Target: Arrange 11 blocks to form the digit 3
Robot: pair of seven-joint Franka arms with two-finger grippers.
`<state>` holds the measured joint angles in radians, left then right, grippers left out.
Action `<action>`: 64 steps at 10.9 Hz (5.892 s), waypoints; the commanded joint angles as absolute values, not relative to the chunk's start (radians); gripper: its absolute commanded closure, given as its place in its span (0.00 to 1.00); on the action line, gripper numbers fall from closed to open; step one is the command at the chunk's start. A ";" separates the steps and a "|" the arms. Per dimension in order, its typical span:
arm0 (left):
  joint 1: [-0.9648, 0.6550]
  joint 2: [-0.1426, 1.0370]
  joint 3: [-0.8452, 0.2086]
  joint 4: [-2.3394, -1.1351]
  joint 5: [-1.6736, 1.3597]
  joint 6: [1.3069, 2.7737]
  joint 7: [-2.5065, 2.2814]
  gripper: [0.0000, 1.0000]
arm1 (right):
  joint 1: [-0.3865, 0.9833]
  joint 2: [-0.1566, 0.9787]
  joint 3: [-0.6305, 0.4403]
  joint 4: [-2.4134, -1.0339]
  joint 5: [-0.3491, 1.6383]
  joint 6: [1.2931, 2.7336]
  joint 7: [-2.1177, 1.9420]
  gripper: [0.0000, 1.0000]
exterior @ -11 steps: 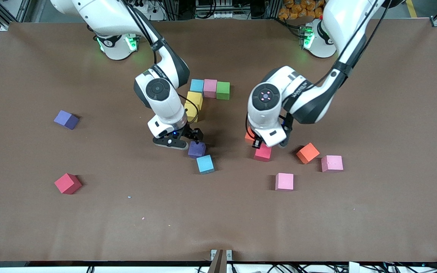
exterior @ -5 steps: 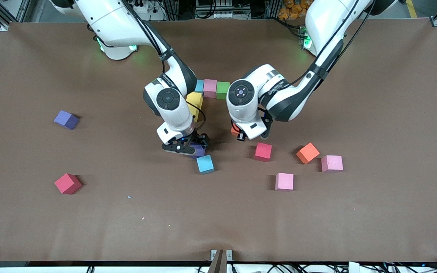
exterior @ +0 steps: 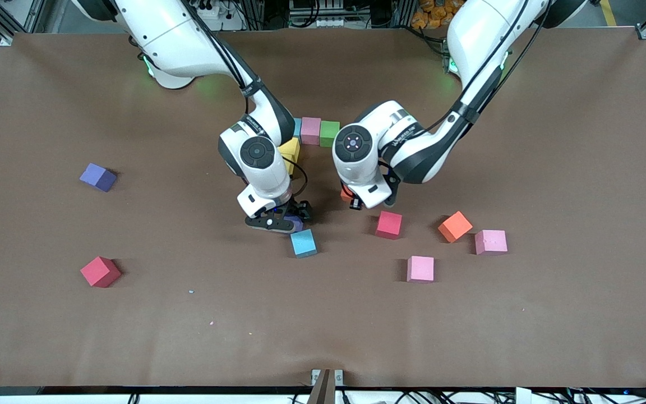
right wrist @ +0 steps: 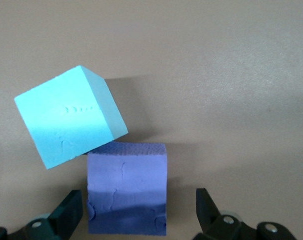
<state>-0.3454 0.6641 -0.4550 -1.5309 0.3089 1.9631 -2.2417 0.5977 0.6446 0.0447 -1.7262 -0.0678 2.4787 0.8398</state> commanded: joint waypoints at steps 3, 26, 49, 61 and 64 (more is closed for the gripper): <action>-0.256 0.667 -0.459 -1.513 0.267 1.947 -2.194 0.50 | 0.621 0.684 0.038 -1.690 -0.095 2.473 0.861 0.00; -0.683 0.861 -0.285 -1.393 0.267 2.190 -2.584 0.50 | 0.394 0.275 0.055 -1.887 -0.078 2.208 0.580 0.82; -0.631 0.661 -0.295 -1.433 0.229 2.017 -2.524 0.00 | 0.380 0.282 0.152 -2.021 -0.075 2.405 0.687 0.79; -0.308 0.663 -0.314 -1.583 0.201 2.106 -1.887 0.00 | 0.492 0.370 0.163 -2.146 -0.114 2.605 0.793 0.79; -0.284 0.660 -0.314 -1.649 0.184 2.227 -1.916 0.00 | 0.505 0.373 0.163 -2.190 -0.114 2.663 0.802 0.79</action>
<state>-0.3097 0.6798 -0.3043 -1.5949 0.2152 2.1616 -1.9113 0.5023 0.3839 0.1594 -2.1522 -0.0954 2.6252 0.7747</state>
